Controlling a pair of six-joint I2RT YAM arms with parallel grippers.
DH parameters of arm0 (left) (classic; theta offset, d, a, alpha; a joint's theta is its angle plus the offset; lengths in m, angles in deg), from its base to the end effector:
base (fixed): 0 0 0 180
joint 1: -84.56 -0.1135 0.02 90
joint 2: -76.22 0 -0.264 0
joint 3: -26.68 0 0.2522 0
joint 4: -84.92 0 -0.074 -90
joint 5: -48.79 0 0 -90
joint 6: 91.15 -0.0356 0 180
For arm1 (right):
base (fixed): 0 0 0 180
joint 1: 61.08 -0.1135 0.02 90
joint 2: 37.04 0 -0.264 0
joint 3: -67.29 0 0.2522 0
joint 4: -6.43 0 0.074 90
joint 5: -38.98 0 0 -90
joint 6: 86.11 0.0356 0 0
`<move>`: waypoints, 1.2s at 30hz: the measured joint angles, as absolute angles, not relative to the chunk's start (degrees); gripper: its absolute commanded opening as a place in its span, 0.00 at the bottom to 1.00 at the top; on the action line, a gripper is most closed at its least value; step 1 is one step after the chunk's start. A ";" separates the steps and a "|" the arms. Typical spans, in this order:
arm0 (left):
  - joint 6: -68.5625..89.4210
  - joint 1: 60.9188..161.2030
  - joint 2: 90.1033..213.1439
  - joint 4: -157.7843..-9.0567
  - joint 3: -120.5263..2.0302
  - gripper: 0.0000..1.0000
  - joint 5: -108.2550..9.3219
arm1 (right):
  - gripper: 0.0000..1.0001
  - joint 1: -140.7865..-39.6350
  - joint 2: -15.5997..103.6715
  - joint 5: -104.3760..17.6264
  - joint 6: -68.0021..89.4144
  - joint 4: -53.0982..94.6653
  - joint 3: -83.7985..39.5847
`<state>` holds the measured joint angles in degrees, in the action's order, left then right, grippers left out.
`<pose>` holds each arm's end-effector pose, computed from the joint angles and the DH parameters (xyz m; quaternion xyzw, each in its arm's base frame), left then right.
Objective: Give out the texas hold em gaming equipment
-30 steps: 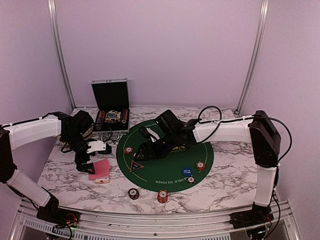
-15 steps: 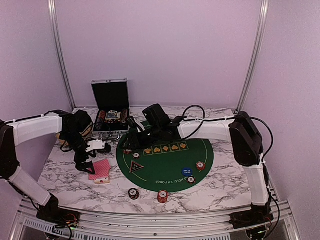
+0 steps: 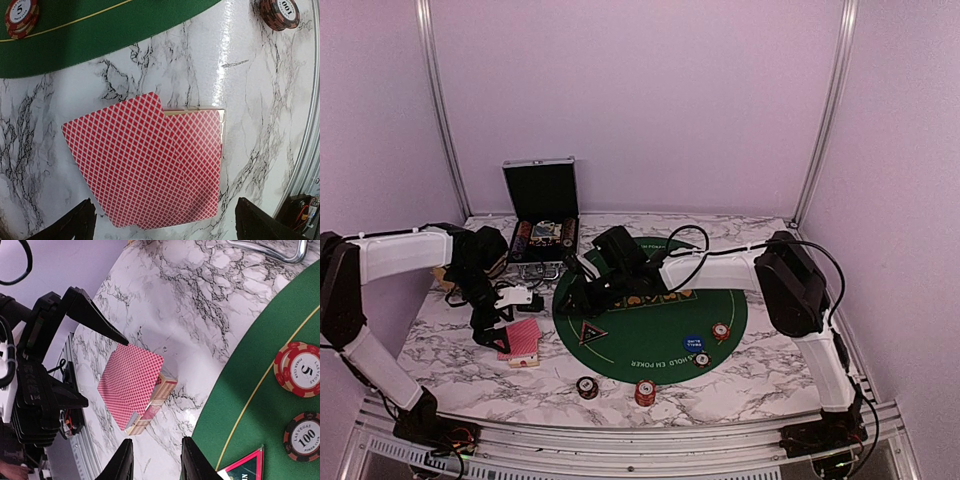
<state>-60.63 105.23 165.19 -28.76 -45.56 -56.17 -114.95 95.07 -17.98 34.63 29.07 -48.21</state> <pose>0.2493 -0.1039 0.1973 0.6432 0.7522 -0.1026 0.0999 0.2904 0.4307 0.1716 -0.2930 0.8242 0.4665 0.1309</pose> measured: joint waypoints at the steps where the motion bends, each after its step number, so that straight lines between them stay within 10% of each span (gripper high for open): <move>1: -60.59 105.21 165.40 -28.74 -45.73 0.99 -56.25 | 0.30 -114.95 95.07 -17.91 34.87 28.81 -48.23; 36: -60.09 106.54 173.51 -29.16 -51.83 0.99 -61.11 | 0.37 -112.59 72.99 -21.56 36.36 21.29 -21.17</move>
<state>-60.09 106.54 173.51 -29.16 -51.83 -61.11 -112.59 72.99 -21.56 36.36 21.29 -21.17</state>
